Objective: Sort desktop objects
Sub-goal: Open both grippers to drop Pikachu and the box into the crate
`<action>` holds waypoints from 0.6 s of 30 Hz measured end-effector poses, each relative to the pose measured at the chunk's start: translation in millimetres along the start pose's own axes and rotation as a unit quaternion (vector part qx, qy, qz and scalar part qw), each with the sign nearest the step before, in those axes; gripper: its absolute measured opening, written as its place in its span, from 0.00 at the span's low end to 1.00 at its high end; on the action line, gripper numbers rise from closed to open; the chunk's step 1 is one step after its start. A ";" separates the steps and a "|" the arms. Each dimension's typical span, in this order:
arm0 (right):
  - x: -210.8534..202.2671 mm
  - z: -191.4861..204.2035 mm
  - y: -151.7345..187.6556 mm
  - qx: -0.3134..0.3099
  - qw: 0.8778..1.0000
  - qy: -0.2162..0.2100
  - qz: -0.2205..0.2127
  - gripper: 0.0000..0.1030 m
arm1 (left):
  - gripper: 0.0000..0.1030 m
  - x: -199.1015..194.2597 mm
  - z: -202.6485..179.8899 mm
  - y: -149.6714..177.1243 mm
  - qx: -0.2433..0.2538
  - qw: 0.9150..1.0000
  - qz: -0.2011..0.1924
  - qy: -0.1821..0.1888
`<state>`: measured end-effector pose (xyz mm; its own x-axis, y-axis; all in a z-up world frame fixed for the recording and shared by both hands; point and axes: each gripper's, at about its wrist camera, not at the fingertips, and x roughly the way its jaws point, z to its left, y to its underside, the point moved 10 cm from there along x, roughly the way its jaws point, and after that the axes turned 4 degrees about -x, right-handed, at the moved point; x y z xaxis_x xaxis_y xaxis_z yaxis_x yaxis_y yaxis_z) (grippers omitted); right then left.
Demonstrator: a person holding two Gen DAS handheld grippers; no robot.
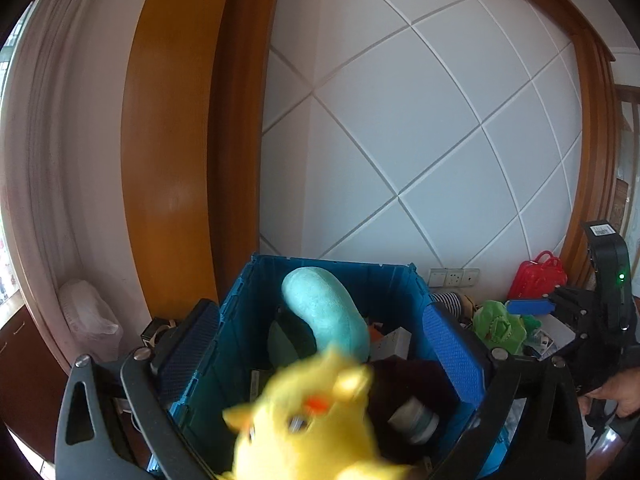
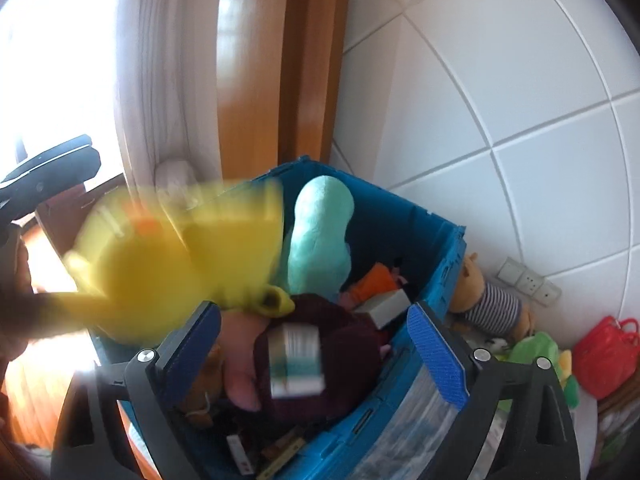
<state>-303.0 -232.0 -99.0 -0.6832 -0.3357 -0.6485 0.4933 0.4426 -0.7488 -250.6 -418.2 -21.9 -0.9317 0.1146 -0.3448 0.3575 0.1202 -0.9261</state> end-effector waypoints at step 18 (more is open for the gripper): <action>-55.5 -23.8 46.5 0.046 0.999 0.002 -0.005 0.92 | 1.00 -3.5 -55.1 35.5 0.017 0.999 0.042 0.010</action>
<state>-255.0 -173.0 -94.5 -0.6903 -0.3369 -0.6403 0.5337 0.3605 -0.7650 -231.0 -360.0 -45.1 -0.8973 0.1425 -0.4179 0.4309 0.0762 -0.8992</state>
